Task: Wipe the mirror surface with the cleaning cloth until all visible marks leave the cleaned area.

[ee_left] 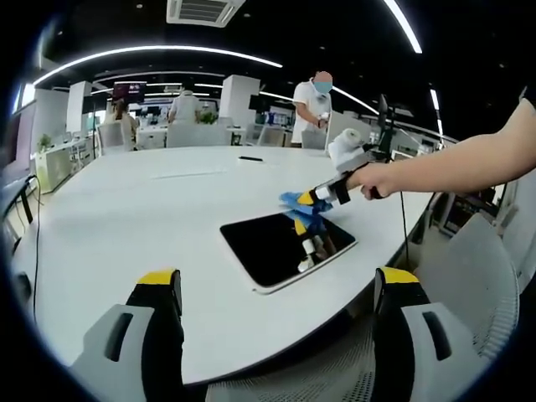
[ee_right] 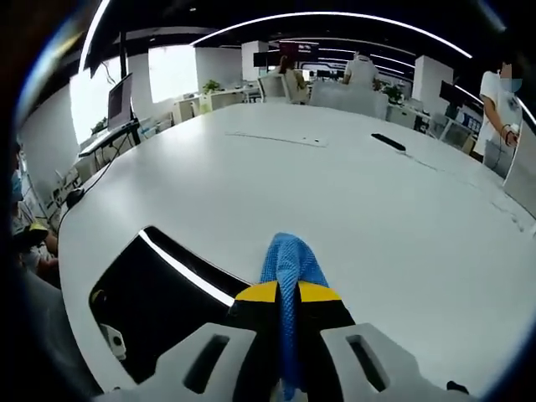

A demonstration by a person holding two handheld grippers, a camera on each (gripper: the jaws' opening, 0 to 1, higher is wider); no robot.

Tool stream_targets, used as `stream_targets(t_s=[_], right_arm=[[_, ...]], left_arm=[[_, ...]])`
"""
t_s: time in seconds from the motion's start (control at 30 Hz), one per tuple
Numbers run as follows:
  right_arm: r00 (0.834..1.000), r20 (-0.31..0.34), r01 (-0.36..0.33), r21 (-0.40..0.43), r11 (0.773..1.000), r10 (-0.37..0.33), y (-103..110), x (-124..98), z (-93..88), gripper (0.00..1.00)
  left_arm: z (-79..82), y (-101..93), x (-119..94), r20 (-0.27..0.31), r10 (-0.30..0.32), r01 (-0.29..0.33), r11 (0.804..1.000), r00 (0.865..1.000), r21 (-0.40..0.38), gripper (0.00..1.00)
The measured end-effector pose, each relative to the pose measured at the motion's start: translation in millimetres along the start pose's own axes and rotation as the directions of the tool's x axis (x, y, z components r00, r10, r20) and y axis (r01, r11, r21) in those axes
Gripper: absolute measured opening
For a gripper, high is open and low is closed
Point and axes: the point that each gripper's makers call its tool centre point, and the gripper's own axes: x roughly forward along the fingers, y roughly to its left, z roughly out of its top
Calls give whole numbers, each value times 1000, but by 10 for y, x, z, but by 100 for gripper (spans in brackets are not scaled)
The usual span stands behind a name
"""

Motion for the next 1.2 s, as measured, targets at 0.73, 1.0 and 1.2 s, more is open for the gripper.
stream_targets(t_s=[0.73,1.0,1.2], right_arm=[[998,-23,58,24,998,-57,-280,-490,-269,1],[996,-61,68,41,997,-65,-176,-561,-517,1],[994,-82,70,58,996,-65,-146,-540,-644,1]], left_arm=[[16,0,0,7,1,-1,1000,1000,2,94],[18,-5,0,8,0,0,1000,1000,2,94],[15,-7,1,7,0,0,1000,1000,2,94]])
